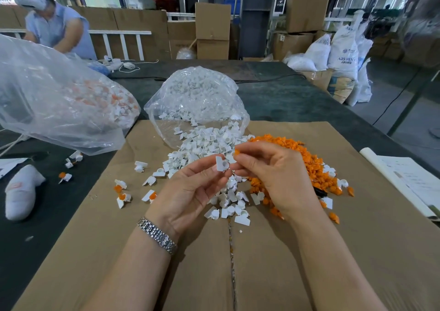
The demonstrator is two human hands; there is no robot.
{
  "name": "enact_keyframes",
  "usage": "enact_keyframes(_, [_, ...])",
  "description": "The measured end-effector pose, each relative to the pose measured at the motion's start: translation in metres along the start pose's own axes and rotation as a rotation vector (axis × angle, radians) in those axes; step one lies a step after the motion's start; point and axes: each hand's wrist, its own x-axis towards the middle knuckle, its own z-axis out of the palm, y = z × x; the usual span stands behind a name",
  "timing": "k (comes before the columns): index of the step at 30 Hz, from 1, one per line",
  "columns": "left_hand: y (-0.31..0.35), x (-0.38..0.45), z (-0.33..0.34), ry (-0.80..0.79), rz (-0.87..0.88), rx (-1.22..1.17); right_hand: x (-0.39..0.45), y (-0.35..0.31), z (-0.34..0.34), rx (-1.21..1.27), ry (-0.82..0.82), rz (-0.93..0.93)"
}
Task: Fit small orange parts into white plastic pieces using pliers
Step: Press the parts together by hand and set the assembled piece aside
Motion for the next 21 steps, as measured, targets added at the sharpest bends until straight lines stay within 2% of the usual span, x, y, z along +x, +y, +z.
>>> enact_keyframes(3, [0.0, 0.001, -0.001, 0.008, 0.02, 0.015, -0.002, -0.002, 0.0, -0.132, -0.044, -0.029])
enact_keyframes(6, [-0.001, 0.001, -0.002, 0.014, 0.046, 0.034, -0.003, -0.003, 0.002, -0.209, -0.018, -0.025])
enact_keyframes(14, [-0.004, 0.004, -0.002, -0.016, 0.111, 0.125, -0.005, -0.012, 0.015, -0.658, 0.036, -0.124])
enact_keyframes(19, [-0.004, 0.003, -0.002, -0.024, 0.125, 0.139, -0.005, -0.013, 0.03, -0.82, 0.054, -0.171])
enact_keyframes(21, [-0.003, 0.002, -0.003, -0.009, 0.106, 0.103, -0.005, -0.011, 0.03, -0.79, 0.04, -0.149])
